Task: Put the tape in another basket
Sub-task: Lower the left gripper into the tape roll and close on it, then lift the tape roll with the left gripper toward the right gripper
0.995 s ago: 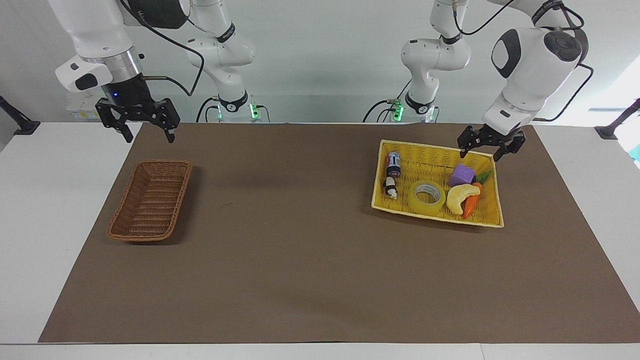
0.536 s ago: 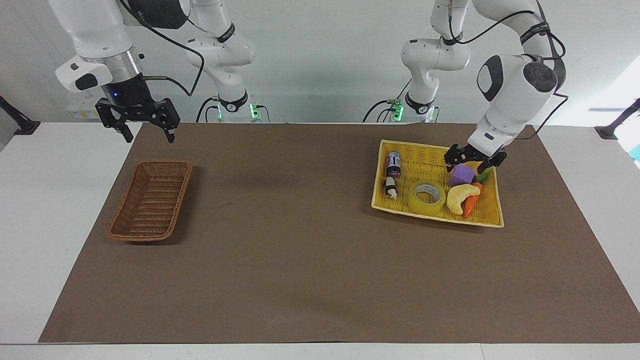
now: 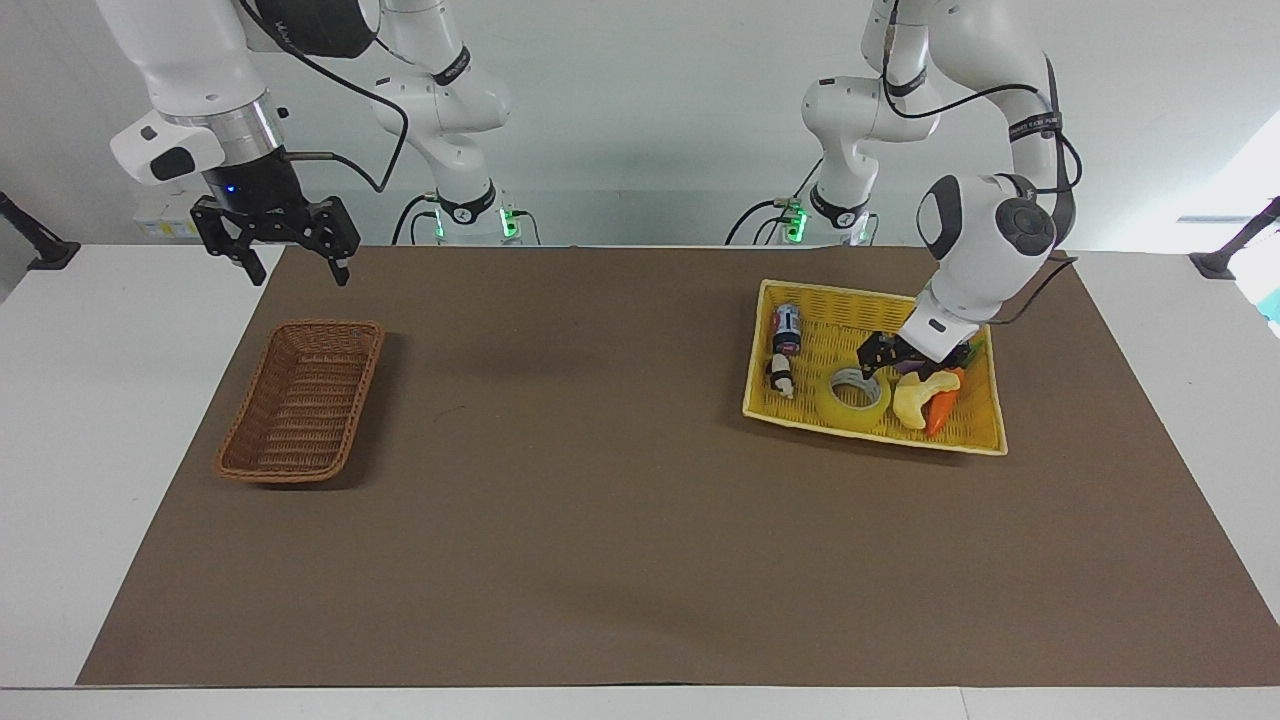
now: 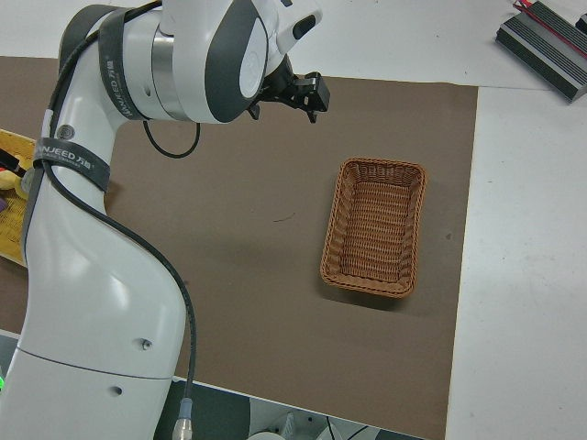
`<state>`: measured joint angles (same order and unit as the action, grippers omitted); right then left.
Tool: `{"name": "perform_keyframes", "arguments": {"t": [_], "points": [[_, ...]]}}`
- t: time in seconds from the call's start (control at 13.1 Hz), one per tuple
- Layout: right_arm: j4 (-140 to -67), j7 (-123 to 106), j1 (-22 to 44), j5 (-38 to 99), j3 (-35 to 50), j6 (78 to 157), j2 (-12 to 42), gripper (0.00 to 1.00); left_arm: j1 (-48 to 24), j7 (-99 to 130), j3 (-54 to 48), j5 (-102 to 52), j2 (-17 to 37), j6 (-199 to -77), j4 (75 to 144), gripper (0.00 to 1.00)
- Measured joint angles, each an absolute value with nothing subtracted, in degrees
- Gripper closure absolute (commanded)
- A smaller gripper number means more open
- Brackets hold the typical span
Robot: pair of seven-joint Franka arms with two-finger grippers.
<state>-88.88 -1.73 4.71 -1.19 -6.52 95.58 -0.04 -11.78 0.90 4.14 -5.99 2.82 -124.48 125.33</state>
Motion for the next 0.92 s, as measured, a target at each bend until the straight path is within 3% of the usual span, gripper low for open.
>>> {"name": "perform_keyframes", "arguments": {"t": [0.23,0.31,0.46,0.54,0.92], "points": [[-88.88,-1.73,4.71,-1.19,-6.52,95.58,-0.04,0.0,-12.21,1.28,4.1,-5.99,3.47,-125.82,127.2,0.0],[-88.88,-1.73,4.71,-1.19,-6.52,95.58,-0.04,0.0,-12.27,1.87,4.1,-5.99,3.9,-126.53,127.47,0.11],[-88.88,-1.73,4.71,-1.19,-6.52,95.58,-0.04,0.0,-12.3,2.9,4.1,-5.99,4.63,-127.49,128.27,0.91],[-88.88,-1.73,4.71,-1.19,-6.52,95.58,-0.04,0.0,-12.32,3.07,4.1,-5.99,4.82,-128.54,129.02,1.0],[-88.88,-1.73,4.71,-1.19,-6.52,95.58,-0.04,0.0,-12.4,4.48,4.1,-6.67,4.93,-129.8,129.35,1.0]]}}
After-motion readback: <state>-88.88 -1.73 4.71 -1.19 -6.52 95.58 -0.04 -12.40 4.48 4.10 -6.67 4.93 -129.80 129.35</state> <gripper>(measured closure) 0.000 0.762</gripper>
